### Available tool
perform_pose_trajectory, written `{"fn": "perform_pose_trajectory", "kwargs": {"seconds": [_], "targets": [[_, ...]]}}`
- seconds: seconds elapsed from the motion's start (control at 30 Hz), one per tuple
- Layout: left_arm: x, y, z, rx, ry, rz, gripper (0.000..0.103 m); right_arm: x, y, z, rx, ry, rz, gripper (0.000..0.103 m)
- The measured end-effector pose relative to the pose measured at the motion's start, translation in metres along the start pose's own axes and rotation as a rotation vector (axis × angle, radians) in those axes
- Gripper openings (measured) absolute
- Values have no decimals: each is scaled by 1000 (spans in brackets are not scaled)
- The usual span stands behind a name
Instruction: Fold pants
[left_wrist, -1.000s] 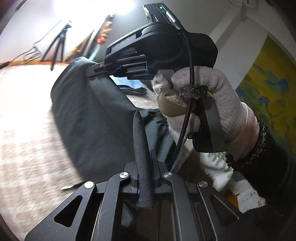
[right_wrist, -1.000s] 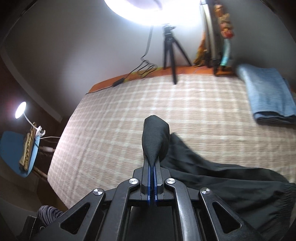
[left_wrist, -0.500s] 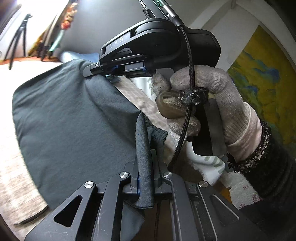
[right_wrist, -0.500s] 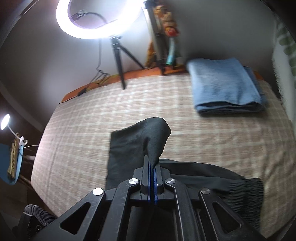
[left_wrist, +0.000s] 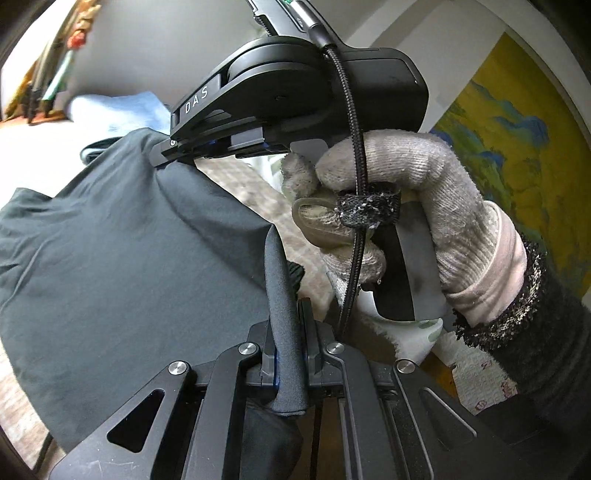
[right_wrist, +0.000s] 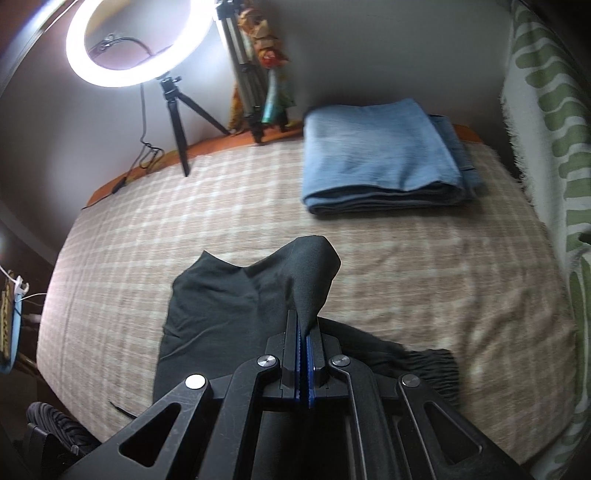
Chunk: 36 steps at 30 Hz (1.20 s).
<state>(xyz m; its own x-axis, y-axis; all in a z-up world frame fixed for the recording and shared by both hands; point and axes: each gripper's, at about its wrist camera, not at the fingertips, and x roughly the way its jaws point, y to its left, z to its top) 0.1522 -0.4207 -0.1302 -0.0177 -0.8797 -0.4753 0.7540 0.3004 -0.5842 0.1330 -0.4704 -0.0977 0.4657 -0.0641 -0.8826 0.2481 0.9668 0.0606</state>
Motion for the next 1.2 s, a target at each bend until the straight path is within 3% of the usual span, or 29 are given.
{"fn": "perform_pose_trajectory", "kwargs": {"seconds": [0.37, 0.77, 1.03, 1.1, 1.2], "targets": [[19, -2, -7, 31, 46, -10, 6, 6, -56, -14, 44, 26, -70, 0], [35, -4, -6, 35, 71, 38, 6, 28, -82, -21, 37, 49, -76, 0], [43, -13, -20, 61, 105, 78, 24, 30, -86, -24, 9, 54, -87, 4], [41, -16, -23, 69, 109, 82, 29, 26, -88, -24, 10, 45, -105, 15], [43, -23, -24, 92, 117, 93, 36, 17, -94, -26, 26, 31, -113, 20]]}}
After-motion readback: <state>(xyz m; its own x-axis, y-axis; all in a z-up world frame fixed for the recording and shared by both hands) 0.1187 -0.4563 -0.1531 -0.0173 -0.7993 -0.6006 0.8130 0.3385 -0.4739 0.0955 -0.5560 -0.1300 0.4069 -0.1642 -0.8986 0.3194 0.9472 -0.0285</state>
